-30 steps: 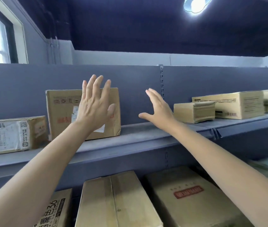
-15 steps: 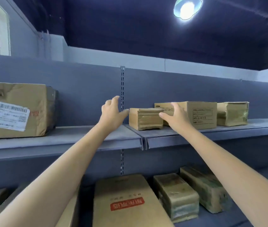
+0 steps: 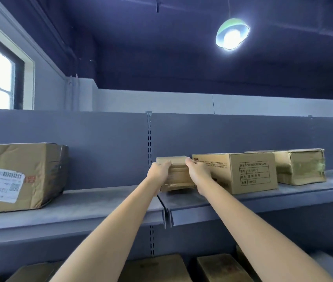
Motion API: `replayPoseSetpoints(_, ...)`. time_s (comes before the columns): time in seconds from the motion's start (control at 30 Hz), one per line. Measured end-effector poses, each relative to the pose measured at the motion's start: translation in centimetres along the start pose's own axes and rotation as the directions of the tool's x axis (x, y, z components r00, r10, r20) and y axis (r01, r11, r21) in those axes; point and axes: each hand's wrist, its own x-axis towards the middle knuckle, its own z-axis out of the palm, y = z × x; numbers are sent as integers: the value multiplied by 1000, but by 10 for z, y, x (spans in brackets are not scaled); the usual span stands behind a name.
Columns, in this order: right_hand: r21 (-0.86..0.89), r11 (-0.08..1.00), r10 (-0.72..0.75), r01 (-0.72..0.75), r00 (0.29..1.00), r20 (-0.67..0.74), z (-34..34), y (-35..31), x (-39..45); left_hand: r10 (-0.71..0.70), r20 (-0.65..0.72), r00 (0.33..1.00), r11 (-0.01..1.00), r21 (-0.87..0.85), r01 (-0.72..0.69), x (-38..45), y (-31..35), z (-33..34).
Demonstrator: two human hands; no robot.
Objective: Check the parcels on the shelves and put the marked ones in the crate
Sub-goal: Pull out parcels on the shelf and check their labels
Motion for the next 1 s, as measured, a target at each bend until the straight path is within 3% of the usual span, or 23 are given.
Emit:
replayPoseSetpoints(0.1,11,973,-227,229,971,-79,3,-11,-19,42,-26,999,988,-149,-45,-13,14,-25)
replayPoseSetpoints(0.2,-11,859,-508,511,851,-131,8,-24,-49,66,-1,998,936,-346,-62,-38,25,-57)
replayPoseSetpoints(0.3,-101,688,-726,719,685,-67,19,-22,-79,78,81,994,948,-315,-49,-65,31,-88)
replayPoseSetpoints(0.37,-100,631,-773,769,634,1,29,-17,-97,37,108,993,969,-248,-10,-77,31,-104)
replayPoseSetpoints(0.5,82,705,-709,705,693,133,40,-17,-126,17,38,999,988,-152,-11,-96,18,-126)
replayPoseSetpoints(0.63,73,722,-682,688,690,243,43,-18,-145,-11,47,999,990,-137,17,-118,1,-138)
replayPoseSetpoints(0.7,98,737,-675,669,718,172,45,-20,-154,-17,59,998,987,-156,26,-123,-4,-144)
replayPoseSetpoints(0.8,190,805,-571,562,821,-8,41,-28,-156,39,163,986,962,-273,7,-139,0,-155)
replayPoseSetpoints(0.87,326,859,-451,394,884,121,38,-37,-158,106,238,965,919,-395,-4,-145,3,-158)
replayPoseSetpoints(0.93,459,865,-398,206,838,374,42,-41,-160,154,259,953,882,-471,-14,-151,5,-160)
replayPoseSetpoints(1.0,523,830,-446,193,792,416,50,-41,-167,155,223,962,852,-524,-16,-152,3,-163)
